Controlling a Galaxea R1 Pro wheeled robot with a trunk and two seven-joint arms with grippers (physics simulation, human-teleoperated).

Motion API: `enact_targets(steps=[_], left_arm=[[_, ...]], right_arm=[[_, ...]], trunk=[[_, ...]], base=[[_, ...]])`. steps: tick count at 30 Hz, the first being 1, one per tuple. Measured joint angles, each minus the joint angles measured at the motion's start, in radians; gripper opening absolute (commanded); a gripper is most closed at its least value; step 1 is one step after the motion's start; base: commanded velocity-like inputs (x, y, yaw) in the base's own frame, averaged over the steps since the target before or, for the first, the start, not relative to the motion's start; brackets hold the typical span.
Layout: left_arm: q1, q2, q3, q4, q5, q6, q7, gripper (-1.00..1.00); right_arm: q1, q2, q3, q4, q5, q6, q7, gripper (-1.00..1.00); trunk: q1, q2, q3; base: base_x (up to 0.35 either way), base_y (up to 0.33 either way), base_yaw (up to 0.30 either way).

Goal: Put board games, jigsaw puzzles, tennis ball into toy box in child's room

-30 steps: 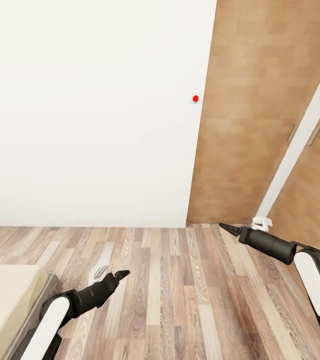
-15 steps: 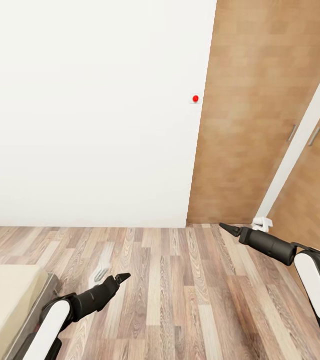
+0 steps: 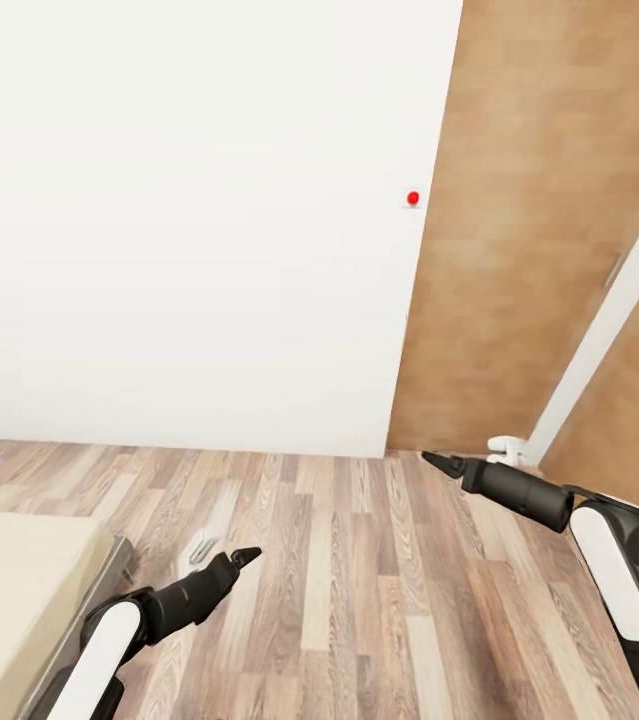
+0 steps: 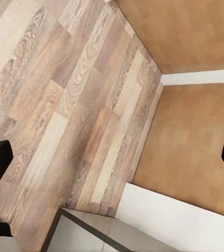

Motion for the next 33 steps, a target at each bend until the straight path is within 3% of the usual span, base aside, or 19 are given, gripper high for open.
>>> enact_targets(steps=[5,10,25,33], left_arm=[[0.0,0.0,0.0,0.001,0.0,0.0,0.0,1.0],[0.0,-0.002,0.0,0.001,0.001,0.0,0.001,1.0],[0.006,-0.001,0.004,0.001,-0.001,-0.001,0.001,1.0],[0.01,-0.001,0.005,0.001,-0.002,-0.003,0.001,1.0]], right_arm=[[0.0,0.002,0.047,0.0,0.003,0.0,-0.024,1.0],[-0.001,0.019,0.095,0.001,0.002,0.002,-0.105,1.0],[-0.002,0.055,0.173,0.001,0.003,0.002,-0.142,1.0],[-0.002,0.058,0.186,0.001,0.003,0.002,-0.145,1.0]], trunk=[[0.0,0.0,0.0],[0.0,0.0,0.0],[0.0,0.0,0.0],[0.0,0.0,0.0]], base=[[0.0,0.0,0.284],[0.0,0.0,0.294],[0.0,0.0,0.297],[0.0,0.0,0.299]])
